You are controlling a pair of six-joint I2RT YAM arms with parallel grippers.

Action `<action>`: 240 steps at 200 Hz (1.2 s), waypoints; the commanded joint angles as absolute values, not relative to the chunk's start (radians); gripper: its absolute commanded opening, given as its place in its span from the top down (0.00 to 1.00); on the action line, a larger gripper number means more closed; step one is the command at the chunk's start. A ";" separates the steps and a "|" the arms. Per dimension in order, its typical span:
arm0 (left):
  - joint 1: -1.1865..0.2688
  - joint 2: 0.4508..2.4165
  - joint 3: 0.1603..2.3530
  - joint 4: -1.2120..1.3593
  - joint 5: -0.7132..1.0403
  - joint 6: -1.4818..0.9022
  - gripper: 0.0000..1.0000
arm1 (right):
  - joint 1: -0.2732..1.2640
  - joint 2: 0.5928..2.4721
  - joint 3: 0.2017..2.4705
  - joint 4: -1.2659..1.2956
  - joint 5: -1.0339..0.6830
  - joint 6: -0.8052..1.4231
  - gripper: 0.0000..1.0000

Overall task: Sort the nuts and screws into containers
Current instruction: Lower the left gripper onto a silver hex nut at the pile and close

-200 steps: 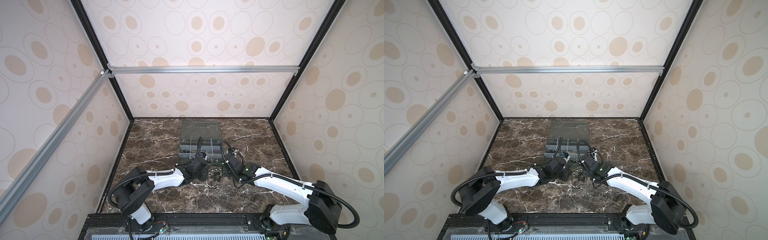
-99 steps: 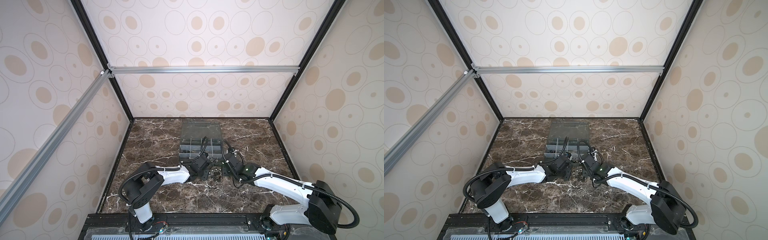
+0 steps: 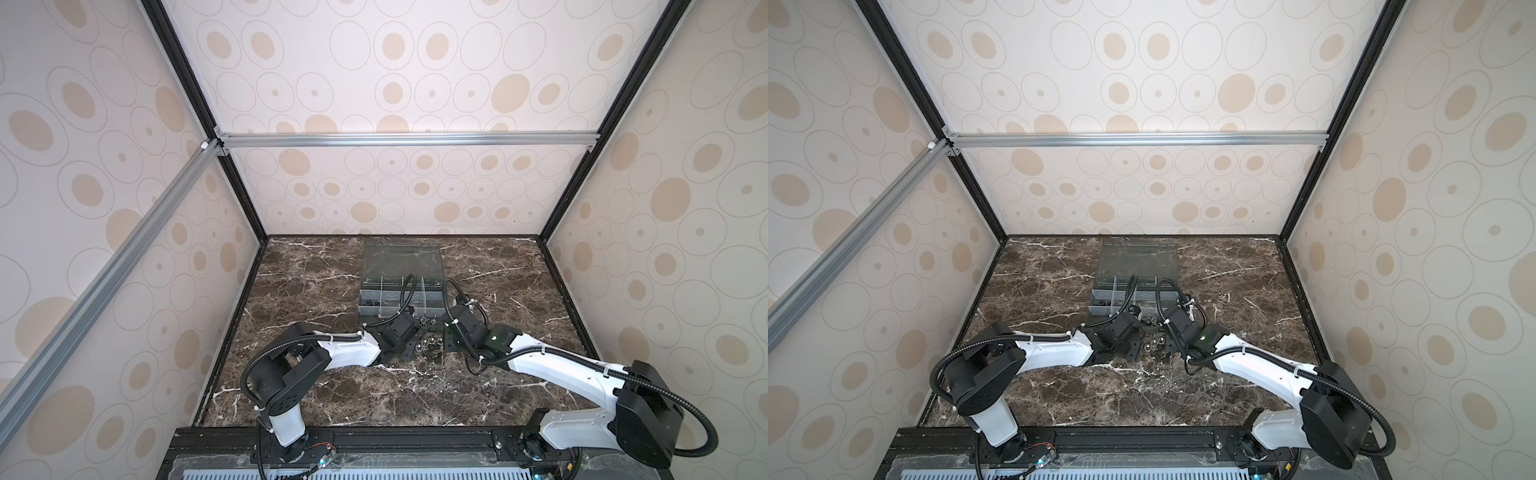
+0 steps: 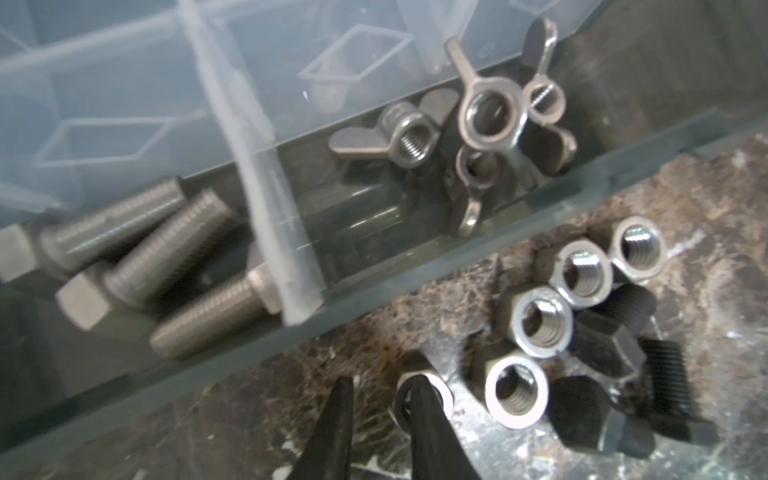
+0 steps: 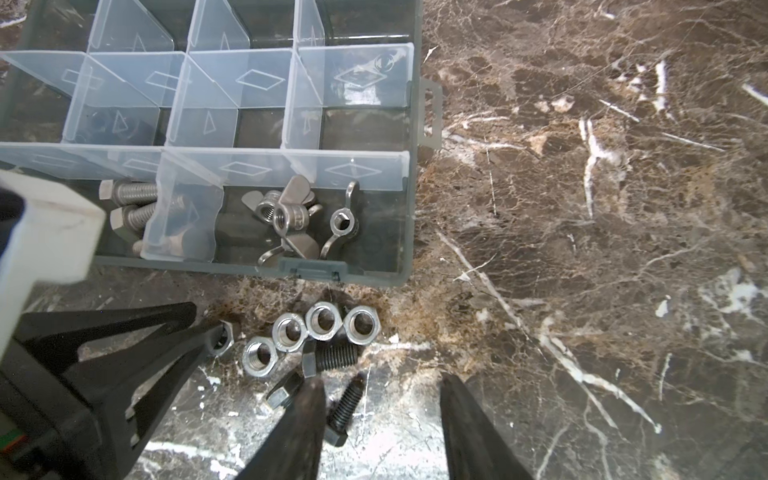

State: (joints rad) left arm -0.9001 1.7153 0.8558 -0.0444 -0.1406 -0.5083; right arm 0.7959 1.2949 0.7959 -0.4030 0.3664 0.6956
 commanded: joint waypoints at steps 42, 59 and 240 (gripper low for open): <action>-0.910 1.545 0.735 -0.107 -0.194 -0.555 0.74 | 0.790 1.311 0.783 -0.397 0.352 0.712 0.52; -0.909 1.514 0.729 -0.095 -0.179 -0.561 0.69 | 0.791 1.310 0.785 -0.396 0.348 0.709 0.52; -0.910 1.665 0.815 -0.102 -0.116 -0.454 0.66 | 0.785 1.316 0.816 -0.428 0.351 0.677 0.52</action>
State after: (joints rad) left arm -0.9005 1.6512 0.8066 -0.0925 -0.1112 -0.4706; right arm 0.7952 1.3228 0.7963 -0.4034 0.3374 0.6861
